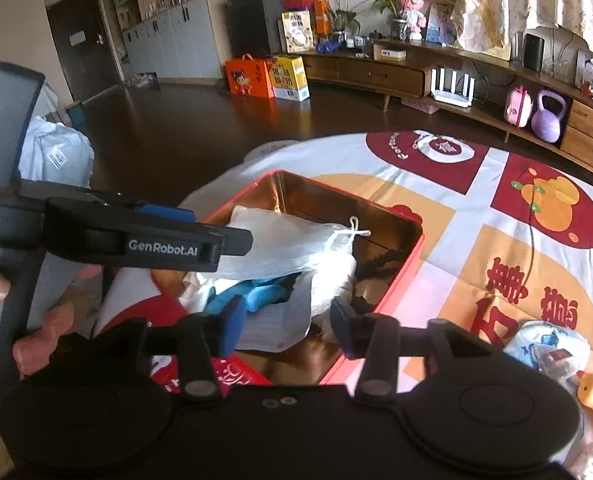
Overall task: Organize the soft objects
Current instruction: 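Lower both items into the red box and open both tools, then move the left tool to the blue face mask while the right tool reaches the cotton swab pack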
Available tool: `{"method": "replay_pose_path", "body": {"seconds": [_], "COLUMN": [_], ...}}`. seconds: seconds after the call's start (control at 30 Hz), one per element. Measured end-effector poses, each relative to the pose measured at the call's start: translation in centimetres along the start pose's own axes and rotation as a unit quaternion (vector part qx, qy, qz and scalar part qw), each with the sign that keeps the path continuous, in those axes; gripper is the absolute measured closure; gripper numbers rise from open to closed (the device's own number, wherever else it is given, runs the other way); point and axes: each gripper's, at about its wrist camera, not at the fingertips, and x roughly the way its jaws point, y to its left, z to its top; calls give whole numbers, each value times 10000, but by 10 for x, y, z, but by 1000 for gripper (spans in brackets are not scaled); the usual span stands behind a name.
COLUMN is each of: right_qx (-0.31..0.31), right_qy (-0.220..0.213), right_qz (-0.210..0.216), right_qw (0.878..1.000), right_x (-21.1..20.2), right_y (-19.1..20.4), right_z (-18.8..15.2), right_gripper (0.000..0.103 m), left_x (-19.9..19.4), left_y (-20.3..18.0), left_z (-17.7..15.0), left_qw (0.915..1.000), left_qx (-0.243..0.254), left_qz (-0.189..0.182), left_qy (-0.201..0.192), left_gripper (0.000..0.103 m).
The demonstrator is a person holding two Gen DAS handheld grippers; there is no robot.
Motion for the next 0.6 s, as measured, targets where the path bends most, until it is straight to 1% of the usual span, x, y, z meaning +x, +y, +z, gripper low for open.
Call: {"method": "replay_pose_path", "body": {"seconds": [0.03,0.07,0.13,0.2,0.27,0.3,0.43,0.5,0.57,0.6], "right_qx": [11,24,42,68,104,118,170,203,274,321], "right_qy": [-41,-91,-171,-226,-295,-335,-472,-554,-632,-676], "right_qz": [8,30,37,32,63,53,31,25,-12,-12], "right_qw": [10000,10000,9998,9997,9995,9994,9987,9983,9976,9972], "right_x": [-5,-10,-20,-29,-39,-45,-66,-77,-88,-94], "right_y": [0,-1,-2,-3,-5,-6,-11,-15,-20,-23], "right_z": [-1,-1,-3,-5,-7,-9,-15,-20,-25,-28], "right_gripper": [44,39,36,30,25,21,13,5,1,0], "left_x": [-4,-9,-17,-26,-36,-40,-53,-59,-64,-66], "left_y": [-1,-3,-7,-11,-16,-19,-34,-42,-50,-55], "left_z": [0,0,0,-1,-1,-2,-2,-3,-5,-7], "left_qw": [10000,10000,9998,9995,9989,9987,9982,9980,9977,9974], "left_qx": [-6,5,35,53,61,56,66,75,81,68], "left_qz": [1,0,20,85,147,127,5,-71,-107,-116], "left_qy": [-39,-86,-185,-299,-438,-497,-604,-621,-663,-706], "left_gripper": [36,34,32,27,19,19,19,19,19,19]}}
